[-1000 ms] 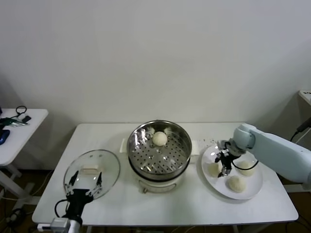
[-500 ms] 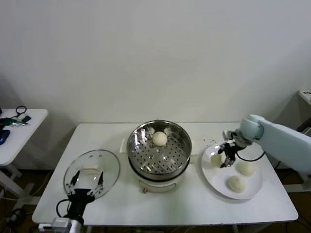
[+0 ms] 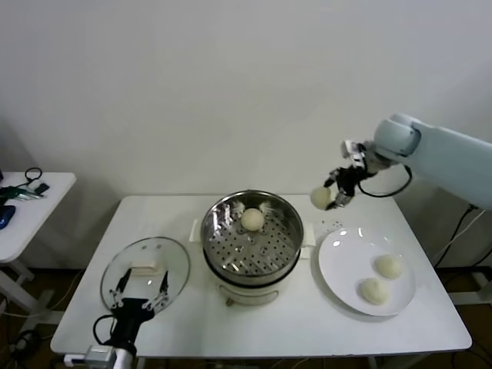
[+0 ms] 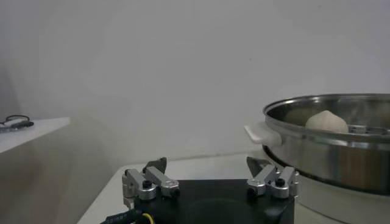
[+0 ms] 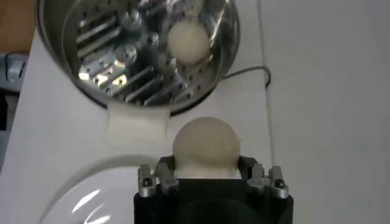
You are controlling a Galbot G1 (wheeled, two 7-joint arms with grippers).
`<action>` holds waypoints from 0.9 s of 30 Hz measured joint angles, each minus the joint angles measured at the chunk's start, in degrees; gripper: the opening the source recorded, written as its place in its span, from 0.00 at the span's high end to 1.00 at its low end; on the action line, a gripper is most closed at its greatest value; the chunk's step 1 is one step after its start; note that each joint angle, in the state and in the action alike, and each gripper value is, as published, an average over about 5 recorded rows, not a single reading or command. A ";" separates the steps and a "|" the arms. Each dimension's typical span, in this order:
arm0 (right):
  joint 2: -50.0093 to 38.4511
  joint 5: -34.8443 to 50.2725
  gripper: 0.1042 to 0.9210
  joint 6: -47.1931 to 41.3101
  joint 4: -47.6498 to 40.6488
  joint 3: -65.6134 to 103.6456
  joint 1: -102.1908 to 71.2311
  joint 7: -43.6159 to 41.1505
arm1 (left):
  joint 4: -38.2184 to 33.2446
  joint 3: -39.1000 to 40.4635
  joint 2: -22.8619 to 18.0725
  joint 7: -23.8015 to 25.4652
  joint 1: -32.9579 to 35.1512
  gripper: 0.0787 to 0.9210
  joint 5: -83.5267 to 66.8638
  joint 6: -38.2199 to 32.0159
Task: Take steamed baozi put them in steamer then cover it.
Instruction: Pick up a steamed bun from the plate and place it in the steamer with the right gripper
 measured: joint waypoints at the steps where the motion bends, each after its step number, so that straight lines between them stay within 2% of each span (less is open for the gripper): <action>1: 1.01 1.38 0.31 -0.29 0.15 -0.62 0.70 0.36 | -0.12 0.12 -0.17 -0.01 0.05 0.12 0.14 0.05; 12: 12.33 11.18 0.31 -3.16 0.57 -4.53 2.97 5.39 | -0.95 0.54 -0.64 0.20 0.80 0.12 0.89 0.03; 27: 21.37 13.26 0.31 -5.33 1.49 -8.05 -2.16 11.23 | -0.38 -0.24 -0.56 -0.40 0.40 0.12 -0.76 0.25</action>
